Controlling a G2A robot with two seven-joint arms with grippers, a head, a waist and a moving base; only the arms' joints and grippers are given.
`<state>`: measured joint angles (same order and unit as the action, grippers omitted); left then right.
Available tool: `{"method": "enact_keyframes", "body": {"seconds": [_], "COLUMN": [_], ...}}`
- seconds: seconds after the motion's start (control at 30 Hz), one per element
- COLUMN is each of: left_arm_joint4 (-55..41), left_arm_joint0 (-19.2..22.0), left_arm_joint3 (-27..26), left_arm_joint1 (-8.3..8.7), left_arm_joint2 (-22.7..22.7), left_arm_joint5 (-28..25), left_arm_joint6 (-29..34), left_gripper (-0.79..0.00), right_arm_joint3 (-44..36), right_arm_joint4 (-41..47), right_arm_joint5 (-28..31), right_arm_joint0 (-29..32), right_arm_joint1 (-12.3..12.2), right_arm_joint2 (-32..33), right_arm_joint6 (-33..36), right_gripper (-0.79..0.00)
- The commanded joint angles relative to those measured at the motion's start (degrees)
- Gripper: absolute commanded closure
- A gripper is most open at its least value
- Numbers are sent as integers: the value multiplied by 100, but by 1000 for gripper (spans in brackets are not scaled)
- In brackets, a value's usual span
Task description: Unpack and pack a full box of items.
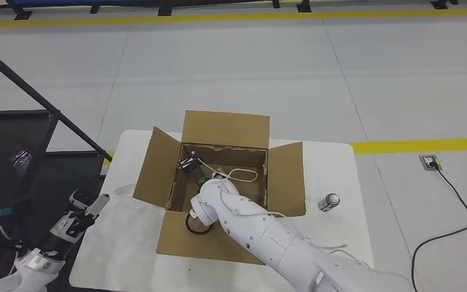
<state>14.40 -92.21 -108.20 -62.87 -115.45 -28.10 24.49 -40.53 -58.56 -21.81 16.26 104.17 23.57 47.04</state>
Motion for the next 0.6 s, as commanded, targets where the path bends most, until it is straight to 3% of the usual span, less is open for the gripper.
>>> {"method": "enact_keyframes", "body": {"seconds": [0.0,0.2,0.3,0.4,0.57], "left_arm_joint4": [0,0,0,0,0], "left_arm_joint0": [0,0,0,0,0], "left_arm_joint3": [0,0,0,0,0], "left_arm_joint1": [0,0,0,0,0], "left_arm_joint2": [0,0,0,0,0], "left_arm_joint5": [0,0,0,0,0], "left_arm_joint6": [0,0,0,0,0], "left_gripper": [-785,-785,-785,-785,-785], "right_arm_joint3": [-20,-457,-997,-1844,-4045], "right_arm_joint4": [-58,-272,-549,-1033,-2131], "right_arm_joint5": [7,112,140,94,357], "right_arm_joint0": [17,144,299,615,1652], "right_arm_joint1": [6,-87,-260,-513,-1090], "right_arm_joint2": [38,259,462,719,1527], "right_arm_joint6": [0,109,270,569,1347], "right_gripper": [-785,-785,-785,-785,-785]}}
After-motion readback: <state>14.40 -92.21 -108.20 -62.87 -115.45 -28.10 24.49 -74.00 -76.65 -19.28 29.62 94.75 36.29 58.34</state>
